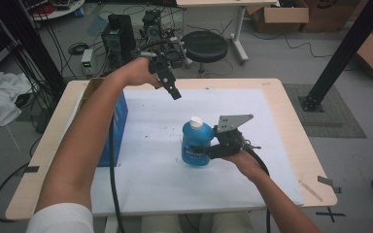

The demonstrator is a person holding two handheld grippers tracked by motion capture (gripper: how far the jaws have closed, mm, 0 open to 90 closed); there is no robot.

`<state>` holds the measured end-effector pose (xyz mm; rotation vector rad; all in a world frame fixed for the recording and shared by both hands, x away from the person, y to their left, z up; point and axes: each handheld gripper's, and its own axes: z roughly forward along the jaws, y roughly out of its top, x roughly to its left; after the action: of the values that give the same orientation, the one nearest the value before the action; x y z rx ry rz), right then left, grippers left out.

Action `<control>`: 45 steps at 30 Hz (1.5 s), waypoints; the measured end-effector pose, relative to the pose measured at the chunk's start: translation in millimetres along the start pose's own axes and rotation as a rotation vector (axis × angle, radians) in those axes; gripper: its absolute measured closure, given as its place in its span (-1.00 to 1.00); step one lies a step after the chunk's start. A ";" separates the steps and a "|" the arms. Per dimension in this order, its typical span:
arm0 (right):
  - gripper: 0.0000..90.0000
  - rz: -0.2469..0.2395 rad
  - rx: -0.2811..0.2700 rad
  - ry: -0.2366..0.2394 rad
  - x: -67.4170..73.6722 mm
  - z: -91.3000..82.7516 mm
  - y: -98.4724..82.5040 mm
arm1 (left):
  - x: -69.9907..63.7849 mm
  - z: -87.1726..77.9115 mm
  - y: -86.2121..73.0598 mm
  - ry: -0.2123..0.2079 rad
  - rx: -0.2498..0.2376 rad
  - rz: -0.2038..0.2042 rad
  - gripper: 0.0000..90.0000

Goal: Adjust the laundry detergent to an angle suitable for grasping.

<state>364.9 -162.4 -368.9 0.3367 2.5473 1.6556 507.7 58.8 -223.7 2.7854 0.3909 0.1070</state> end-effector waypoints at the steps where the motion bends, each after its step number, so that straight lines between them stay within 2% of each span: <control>1: -0.03 0.000 0.000 0.000 0.0 0.0 0.0 | 0.0 0.0 0.0 0.000 0.000 0.000 -0.51; 10: -0.03 -0.029 0.003 0.085 1.1 -8.4 -10.6 | -0.8 1.0 0.2 0.000 0.002 0.000 -0.51; 16: -0.03 -0.048 -0.003 0.123 1.5 -8.2 -14.1 | -1.9 2.6 1.3 -0.003 0.004 0.000 -0.51; 22: -0.03 -0.055 -0.007 0.191 -1.4 -4.3 -17.1 | -2.5 2.6 1.2 -0.001 0.008 -0.002 -0.51; 32: -0.03 -0.074 0.010 0.225 -1.7 3.6 -22.1 | -0.9 3.1 -1.6 0.000 0.015 -0.009 -0.51; 39: -0.03 -0.076 0.036 0.213 0.1 7.1 -28.5 | -1.0 4.6 -2.4 -0.001 0.015 -0.011 -0.51; 45: -0.03 -0.077 0.021 0.211 0.4 6.8 -30.8 | -1.1 6.1 -3.4 -0.004 0.017 -0.013 -0.51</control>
<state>361.6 -168.3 -399.7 0.0663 2.6883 1.7218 506.5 59.7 -230.6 2.7993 0.4112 0.0949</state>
